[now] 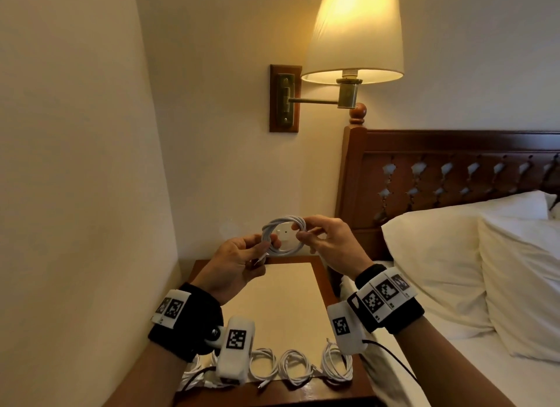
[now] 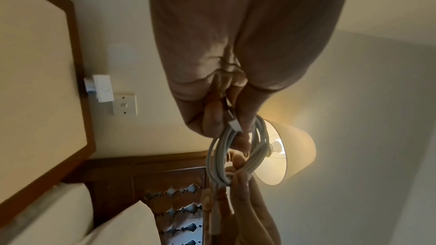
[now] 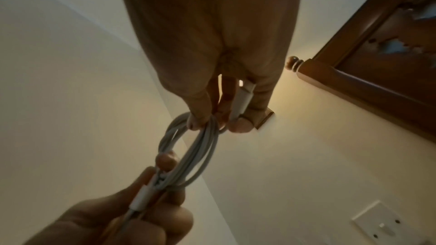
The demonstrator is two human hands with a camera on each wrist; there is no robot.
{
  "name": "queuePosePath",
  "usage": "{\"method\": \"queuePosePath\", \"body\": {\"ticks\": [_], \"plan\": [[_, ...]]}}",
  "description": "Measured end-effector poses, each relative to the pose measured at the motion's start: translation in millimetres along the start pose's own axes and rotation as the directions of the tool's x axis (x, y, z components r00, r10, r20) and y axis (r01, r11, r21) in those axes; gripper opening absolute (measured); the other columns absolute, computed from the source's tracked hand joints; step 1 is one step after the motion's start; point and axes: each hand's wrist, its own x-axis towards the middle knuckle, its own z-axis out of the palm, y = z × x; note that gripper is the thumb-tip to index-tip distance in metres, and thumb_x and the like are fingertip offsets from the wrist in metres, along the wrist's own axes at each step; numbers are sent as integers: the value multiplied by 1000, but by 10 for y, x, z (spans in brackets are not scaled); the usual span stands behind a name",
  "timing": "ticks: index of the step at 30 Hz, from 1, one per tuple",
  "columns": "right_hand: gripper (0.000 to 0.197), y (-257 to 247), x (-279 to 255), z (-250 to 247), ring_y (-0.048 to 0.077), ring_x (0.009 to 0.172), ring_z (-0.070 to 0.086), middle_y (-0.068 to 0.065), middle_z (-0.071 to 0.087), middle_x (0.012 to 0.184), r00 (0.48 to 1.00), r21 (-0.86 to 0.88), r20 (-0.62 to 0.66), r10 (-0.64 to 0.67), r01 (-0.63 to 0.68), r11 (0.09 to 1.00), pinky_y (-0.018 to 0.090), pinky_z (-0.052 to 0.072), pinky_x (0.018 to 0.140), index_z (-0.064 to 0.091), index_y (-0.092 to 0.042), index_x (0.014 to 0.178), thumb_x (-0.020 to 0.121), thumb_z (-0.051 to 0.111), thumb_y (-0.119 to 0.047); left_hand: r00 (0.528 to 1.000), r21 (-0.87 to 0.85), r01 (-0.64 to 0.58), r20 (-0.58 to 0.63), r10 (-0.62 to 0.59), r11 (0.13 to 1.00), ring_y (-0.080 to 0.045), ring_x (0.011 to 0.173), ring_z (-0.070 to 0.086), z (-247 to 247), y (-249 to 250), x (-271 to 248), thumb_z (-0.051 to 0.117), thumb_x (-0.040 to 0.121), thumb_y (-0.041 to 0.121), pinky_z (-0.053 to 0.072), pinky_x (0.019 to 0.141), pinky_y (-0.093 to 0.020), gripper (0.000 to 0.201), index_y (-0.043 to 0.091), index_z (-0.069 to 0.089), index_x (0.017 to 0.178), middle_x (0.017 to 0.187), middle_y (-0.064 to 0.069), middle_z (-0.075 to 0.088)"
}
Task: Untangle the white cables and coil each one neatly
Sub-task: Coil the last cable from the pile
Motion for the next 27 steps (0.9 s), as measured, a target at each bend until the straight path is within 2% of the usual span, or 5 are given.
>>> {"method": "queuePosePath", "body": {"ticks": [3,8,14,18,27], "plan": [[13,63,-26,48,19,88,62,-8,66,90,1000,-18,-28,-6,5,1000,40,54,81,70,-19,105,93,63,-17,1000,-47,21,20,-20,999,-11,77,56,-1,-18,12,62,83,18,46,56,-20,32,8,68,114,94,-5,69],[19,145,-76,61,18,84,68,3,72,91,999,88,-14,48,-47,995,32,58,75,69,-13,110,92,64,-17,997,-27,51,59,-49,998,-11,74,47,-22,-87,42,52,94,12,39,57,-23,32,10,64,123,85,0,63],[10,196,-161,175,-1,67,64,-5,69,83,999,106,-13,45,-44,993,17,51,58,66,-18,101,91,66,-14,998,172,34,-49,-26,985,-16,83,44,-27,-223,40,57,96,17,43,66,-27,28,17,65,123,103,-9,60],[10,280,-202,251,8,65,58,9,70,85,996,120,-32,80,-76,990,25,52,59,68,-22,95,88,70,-15,987,250,-31,-146,69,968,-11,72,46,-33,-384,43,68,88,13,44,54,-22,28,14,68,116,97,-9,64],[18,615,-423,522,16,74,66,0,70,88,968,98,-9,252,-250,963,24,57,62,69,-13,107,93,64,-22,896,234,112,-444,4,966,-16,67,66,-92,-738,95,67,89,12,54,56,-21,11,4,74,93,79,-10,75]]}}
